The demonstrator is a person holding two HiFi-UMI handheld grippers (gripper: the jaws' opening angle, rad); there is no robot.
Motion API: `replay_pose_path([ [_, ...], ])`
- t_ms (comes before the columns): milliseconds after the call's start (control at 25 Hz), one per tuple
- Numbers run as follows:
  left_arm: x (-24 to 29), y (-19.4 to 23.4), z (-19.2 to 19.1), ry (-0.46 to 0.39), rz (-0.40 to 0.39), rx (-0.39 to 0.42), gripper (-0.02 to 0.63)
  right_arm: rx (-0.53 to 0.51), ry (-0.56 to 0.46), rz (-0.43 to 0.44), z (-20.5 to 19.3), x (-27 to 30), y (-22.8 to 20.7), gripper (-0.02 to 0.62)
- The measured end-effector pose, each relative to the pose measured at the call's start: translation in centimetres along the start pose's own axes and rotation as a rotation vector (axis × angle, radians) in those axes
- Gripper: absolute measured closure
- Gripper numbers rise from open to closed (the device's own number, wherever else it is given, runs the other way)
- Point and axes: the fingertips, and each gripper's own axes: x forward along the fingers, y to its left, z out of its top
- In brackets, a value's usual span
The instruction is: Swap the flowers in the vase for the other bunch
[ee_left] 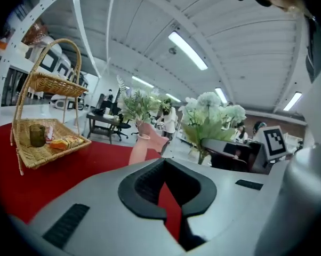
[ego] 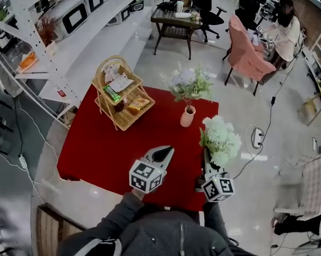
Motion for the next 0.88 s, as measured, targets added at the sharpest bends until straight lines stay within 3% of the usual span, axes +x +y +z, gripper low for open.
replay_pose_path([
  [160, -2.9, -1.7, -1.2, 0.008, -0.045, -0.003, 0.597, 0.003, -0.005, 0.031, 0.3, -0.5, 2.1, 0.518],
  [440, -6.6, 1.2, -3.3, 0.033, 0.020, -0.031, 0.597, 0.018, 0.053, 0.019, -0.4, -1.4, 3.3, 0.518],
  [880, -5.5, 1.4, -3.7, 0.093, 0.009, -0.050, 0.597, 0.007, 0.096, 0.029, -0.6, -1.9, 4.2, 0.519],
])
